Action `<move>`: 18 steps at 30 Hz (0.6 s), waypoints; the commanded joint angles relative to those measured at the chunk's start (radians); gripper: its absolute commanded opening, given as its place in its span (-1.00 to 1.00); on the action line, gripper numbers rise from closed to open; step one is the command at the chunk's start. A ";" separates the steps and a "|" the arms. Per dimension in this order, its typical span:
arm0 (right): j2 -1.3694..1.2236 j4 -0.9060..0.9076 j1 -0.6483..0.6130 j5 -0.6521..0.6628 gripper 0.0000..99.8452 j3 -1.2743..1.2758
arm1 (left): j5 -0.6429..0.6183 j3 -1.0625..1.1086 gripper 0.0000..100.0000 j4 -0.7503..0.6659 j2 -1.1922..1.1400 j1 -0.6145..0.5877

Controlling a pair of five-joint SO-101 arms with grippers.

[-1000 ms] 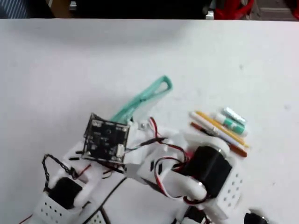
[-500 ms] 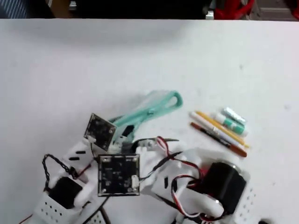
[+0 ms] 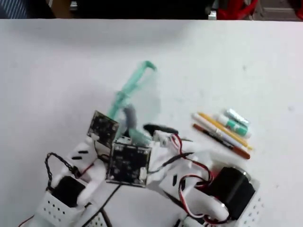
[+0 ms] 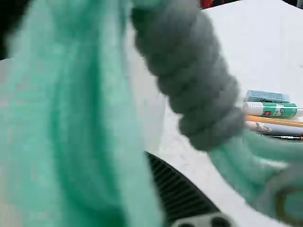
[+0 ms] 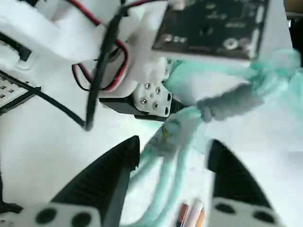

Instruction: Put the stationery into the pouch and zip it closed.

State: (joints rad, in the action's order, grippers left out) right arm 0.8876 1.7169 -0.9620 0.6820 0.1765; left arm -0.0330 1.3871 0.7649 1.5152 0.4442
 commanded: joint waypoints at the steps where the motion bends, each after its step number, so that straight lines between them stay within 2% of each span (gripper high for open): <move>1: 0.056 -0.001 0.015 0.034 -0.33 -0.025 | 0.014 -0.009 -0.96 -0.006 0.012 -0.002; 4: 0.091 -0.010 0.082 0.034 -0.47 -0.117 | 0.014 -0.009 -0.96 -0.008 0.012 -0.004; 6: 0.056 -0.062 0.168 0.023 -0.66 -0.195 | 0.014 -0.009 -0.96 -0.008 0.012 -0.002; 8: -0.036 -0.120 0.246 -0.049 -0.95 -0.259 | 0.014 -0.009 -0.96 -0.008 0.012 -0.002; 9: -0.099 -0.142 0.275 -0.101 -0.99 -0.290 | 0.014 -0.009 -0.96 -0.008 0.012 -0.002; 12: -0.302 -0.151 0.329 -0.204 -0.84 -0.416 | 0.014 -0.009 -0.96 -0.008 0.012 -0.002; 16: -0.512 -0.071 0.328 -0.216 -0.97 -0.712 | 0.014 -0.009 -0.96 -0.008 0.012 -0.002; 18: -0.591 0.001 0.320 -0.236 -0.96 -0.859 | 0.014 -0.009 -0.96 -0.008 0.012 -0.002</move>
State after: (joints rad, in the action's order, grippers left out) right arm 0.3951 1.6510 -0.6460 0.4749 -0.4450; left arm -0.0299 1.3871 0.7649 1.5152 0.4411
